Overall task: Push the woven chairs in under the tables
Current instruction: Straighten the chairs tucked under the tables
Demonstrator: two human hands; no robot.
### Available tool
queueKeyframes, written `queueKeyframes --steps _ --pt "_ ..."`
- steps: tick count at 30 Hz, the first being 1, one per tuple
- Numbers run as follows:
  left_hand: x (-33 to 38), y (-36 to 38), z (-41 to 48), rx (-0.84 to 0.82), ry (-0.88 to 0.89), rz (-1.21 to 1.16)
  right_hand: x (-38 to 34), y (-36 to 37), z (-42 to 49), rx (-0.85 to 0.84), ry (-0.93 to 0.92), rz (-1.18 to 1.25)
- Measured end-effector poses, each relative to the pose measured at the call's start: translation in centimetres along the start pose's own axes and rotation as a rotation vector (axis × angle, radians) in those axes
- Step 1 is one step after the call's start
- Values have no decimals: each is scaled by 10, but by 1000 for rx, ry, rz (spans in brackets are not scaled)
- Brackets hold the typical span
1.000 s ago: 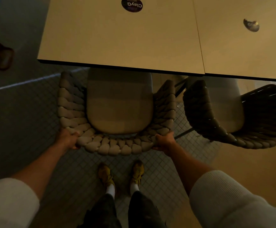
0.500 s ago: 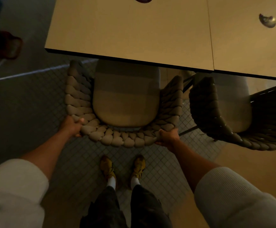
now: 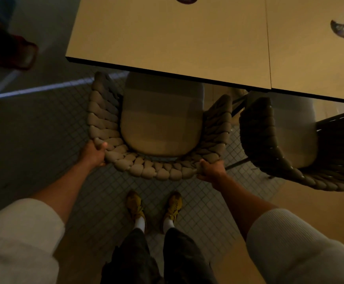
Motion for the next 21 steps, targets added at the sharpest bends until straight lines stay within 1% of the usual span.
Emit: queueKeyframes --steps 2,5,8,10,13,16,19,21 --pt "-11 0 6 -4 0 11 1 -6 -4 38 12 -45" --pt "61 -6 -49 -29 28 129 -6 -20 -15 142 -86 -270" --pt "82 -7 -66 -48 47 222 -17 -30 -26 239 -229 -456" --pt "90 -7 -69 -71 61 246 -26 -32 -34 247 -282 -530" --pt "102 -9 -79 -136 82 296 -36 -35 -49 254 -306 -657" --pt "114 -12 -93 -191 139 346 -47 -35 -61 281 -374 -776" --pt "127 -11 -104 -255 190 396 -61 -31 -73 300 -434 -862" --pt "132 -12 -109 -285 215 431 -69 -29 -82 311 -437 -880"
Point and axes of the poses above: each hand's wrist, its own z-axis towards the middle knuckle, its own y-axis out of the palm, x = y × z, the point moved 4 cm from there along z, towards the middle knuckle, and after that the axes turned 14 degrees about y, right-handed, at the moved point
